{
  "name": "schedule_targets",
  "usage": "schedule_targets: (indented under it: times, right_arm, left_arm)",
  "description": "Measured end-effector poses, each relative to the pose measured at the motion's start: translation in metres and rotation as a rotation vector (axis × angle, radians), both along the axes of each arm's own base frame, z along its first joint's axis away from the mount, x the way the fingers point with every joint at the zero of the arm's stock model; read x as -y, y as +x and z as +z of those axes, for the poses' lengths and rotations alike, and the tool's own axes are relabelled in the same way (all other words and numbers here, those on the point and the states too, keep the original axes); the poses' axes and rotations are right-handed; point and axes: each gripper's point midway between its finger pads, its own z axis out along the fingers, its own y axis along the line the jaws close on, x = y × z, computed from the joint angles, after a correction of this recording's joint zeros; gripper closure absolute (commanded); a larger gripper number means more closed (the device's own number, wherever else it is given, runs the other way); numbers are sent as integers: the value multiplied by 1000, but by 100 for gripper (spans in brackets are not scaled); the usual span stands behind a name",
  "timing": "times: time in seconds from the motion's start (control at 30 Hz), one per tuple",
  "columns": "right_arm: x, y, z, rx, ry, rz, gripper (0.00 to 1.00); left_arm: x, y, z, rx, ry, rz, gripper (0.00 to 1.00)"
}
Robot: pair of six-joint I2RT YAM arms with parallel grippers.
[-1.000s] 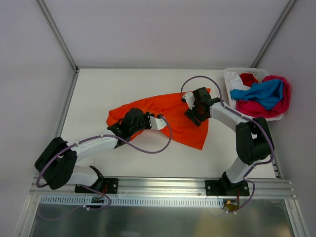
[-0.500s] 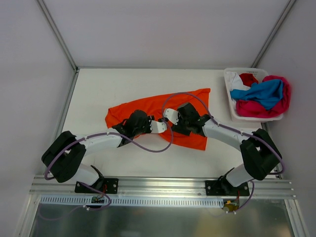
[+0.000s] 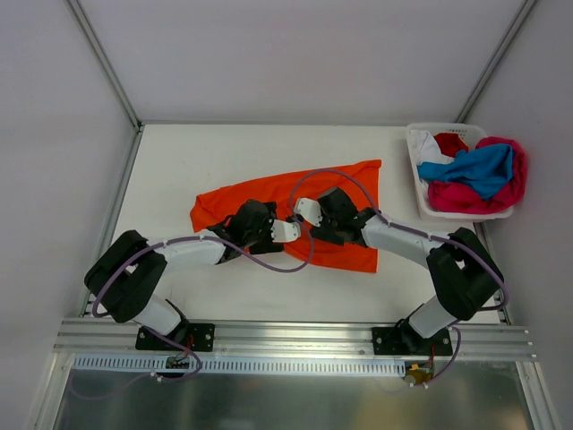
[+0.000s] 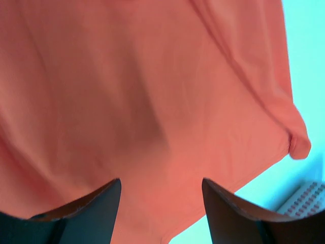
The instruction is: Fold and stack the t-shirts
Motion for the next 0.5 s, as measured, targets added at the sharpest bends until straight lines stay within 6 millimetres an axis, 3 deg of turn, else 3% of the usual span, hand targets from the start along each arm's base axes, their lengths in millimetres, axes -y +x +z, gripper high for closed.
schedule_targets:
  times: [0.27, 0.5]
  right_arm:
    - [-1, -7, -17, -49, -15, -15, 33]
    - [0, -20, -27, -72, 12, -23, 26]
  left_arm:
    - [-6, 0, -11, -33, 24, -5, 12]
    - [-14, 3, -14, -51, 30, -44, 12]
